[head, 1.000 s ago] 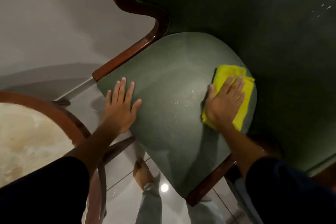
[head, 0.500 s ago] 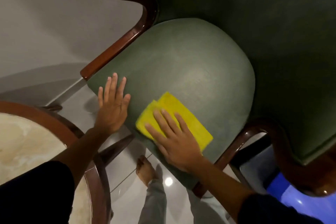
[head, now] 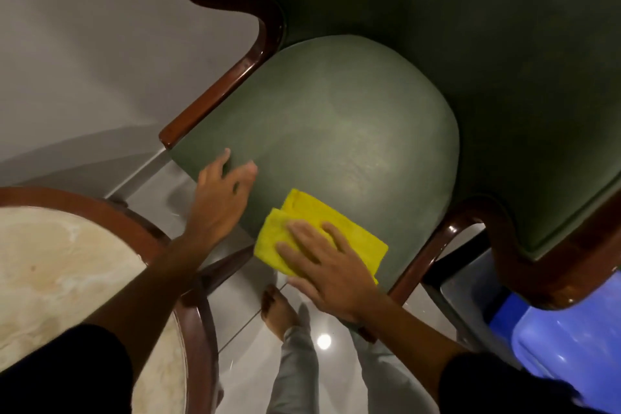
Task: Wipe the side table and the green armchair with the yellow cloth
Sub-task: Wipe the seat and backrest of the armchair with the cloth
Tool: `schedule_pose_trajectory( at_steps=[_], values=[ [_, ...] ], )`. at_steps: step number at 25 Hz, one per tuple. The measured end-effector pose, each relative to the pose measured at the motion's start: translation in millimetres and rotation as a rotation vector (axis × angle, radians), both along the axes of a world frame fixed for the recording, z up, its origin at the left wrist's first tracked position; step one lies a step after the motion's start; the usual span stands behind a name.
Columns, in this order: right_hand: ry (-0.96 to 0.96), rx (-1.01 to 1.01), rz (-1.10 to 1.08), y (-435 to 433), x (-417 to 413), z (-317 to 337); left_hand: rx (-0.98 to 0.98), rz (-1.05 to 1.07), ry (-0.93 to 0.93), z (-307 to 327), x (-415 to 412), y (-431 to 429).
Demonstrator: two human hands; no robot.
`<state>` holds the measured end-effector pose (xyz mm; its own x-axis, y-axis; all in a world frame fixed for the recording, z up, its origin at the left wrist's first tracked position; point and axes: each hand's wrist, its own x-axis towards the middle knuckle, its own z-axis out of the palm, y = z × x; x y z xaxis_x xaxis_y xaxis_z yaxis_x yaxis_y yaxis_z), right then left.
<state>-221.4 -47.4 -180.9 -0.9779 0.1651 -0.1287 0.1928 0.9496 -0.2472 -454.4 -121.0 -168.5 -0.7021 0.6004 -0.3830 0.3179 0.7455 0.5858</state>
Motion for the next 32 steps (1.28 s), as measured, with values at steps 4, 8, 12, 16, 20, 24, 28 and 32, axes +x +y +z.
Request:
schedule_pose_trajectory(
  at_steps=[4, 8, 12, 16, 20, 24, 28, 32],
  values=[
    [-0.262, -0.175, -0.961, 15.1, 40.6, 31.6, -0.103, -0.241, 0.004, 14.4, 58.2, 3.4],
    [-0.364, -0.757, -1.063, 21.4, 29.0, 49.7, -0.111, -0.428, -0.005, 27.5, 94.6, 7.5],
    [-0.244, -0.807, -1.055, 78.4, 18.7, 112.0, 0.039, -0.1, -0.372, 66.3, 85.2, 49.5],
    [0.238, -0.56, -1.068, 188.3, 36.3, 220.4, 0.32, -0.003, -0.665, 133.3, 92.0, 161.6],
    [0.54, -0.062, -1.112, 309.9, 71.3, 308.9, 0.491, -0.123, -0.73, 205.5, 147.4, 302.8],
    [0.293, 0.325, -1.143, 374.6, 62.3, 302.2, 0.447, -0.296, 0.004, 239.3, 136.2, 378.7],
    [0.063, 0.372, -1.059, 388.0, 34.5, 249.9, 0.258, -0.356, 0.621, 229.1, 36.7, 382.6],
    [0.113, 0.39, -1.057, 454.8, -29.5, 253.1, -0.051, -0.177, 0.691, 201.7, -70.8, 337.8]
  ],
)
